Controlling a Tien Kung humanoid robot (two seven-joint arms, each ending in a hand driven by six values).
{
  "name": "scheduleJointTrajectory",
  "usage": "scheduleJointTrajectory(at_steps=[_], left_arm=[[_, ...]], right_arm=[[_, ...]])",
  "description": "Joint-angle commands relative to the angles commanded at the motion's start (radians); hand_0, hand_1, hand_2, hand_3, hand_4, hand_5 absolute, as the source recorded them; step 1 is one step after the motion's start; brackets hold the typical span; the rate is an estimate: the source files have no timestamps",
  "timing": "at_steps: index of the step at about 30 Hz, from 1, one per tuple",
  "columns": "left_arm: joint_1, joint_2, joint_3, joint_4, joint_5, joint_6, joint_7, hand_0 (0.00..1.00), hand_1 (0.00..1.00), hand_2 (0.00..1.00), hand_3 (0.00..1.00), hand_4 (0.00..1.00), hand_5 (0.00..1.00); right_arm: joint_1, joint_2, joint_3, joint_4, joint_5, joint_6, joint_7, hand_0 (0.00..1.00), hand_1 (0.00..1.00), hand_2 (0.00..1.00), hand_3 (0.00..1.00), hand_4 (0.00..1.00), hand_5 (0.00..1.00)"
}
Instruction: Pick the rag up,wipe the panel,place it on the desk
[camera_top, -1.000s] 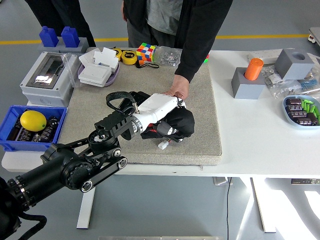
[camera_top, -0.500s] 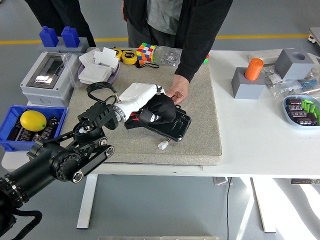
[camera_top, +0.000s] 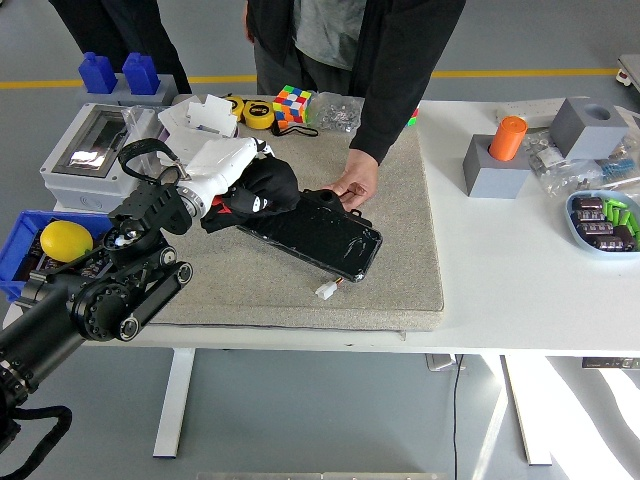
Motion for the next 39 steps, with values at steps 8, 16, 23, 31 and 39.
scheduleJointTrajectory(at_steps=[8,16,23,31,39], left_arm=[[0.01,0.011,-0.047,0.027,0.019,0.001,-0.001,0.238,0.297,0.407,0.557,0.732,0.002],[0.017,0.005,-0.001,-0.009,-0.005,-0.002,0.006,0.237,0.297,0.407,0.557,0.732,0.002],[0.017,-0.01,0.081,-0.042,-0.035,-0.005,0.012,0.237,0.297,0.407,0.557,0.734,0.002],[0.012,-0.03,0.207,-0.112,-0.08,-0.004,0.016,0.237,0.294,0.407,0.557,0.735,0.002],[0.003,-0.062,0.295,-0.136,-0.103,-0.005,0.018,0.237,0.295,0.407,0.557,0.735,0.002]], right_arm=[[-0.002,0.001,0.003,0.0,-0.001,0.0,0.0,0.593,0.609,0.56,0.546,0.941,0.378],[-0.001,0.0,-0.003,0.003,0.002,0.001,0.0,0.594,0.609,0.56,0.546,0.941,0.378],[-0.001,0.001,-0.01,0.008,0.008,0.0,0.001,0.593,0.609,0.561,0.546,0.942,0.378],[-0.003,-0.002,-0.013,0.006,0.006,0.0,0.001,0.593,0.609,0.56,0.546,0.942,0.377],[-0.003,-0.003,-0.019,0.005,0.006,0.0,0.001,0.594,0.609,0.56,0.546,0.943,0.378]])
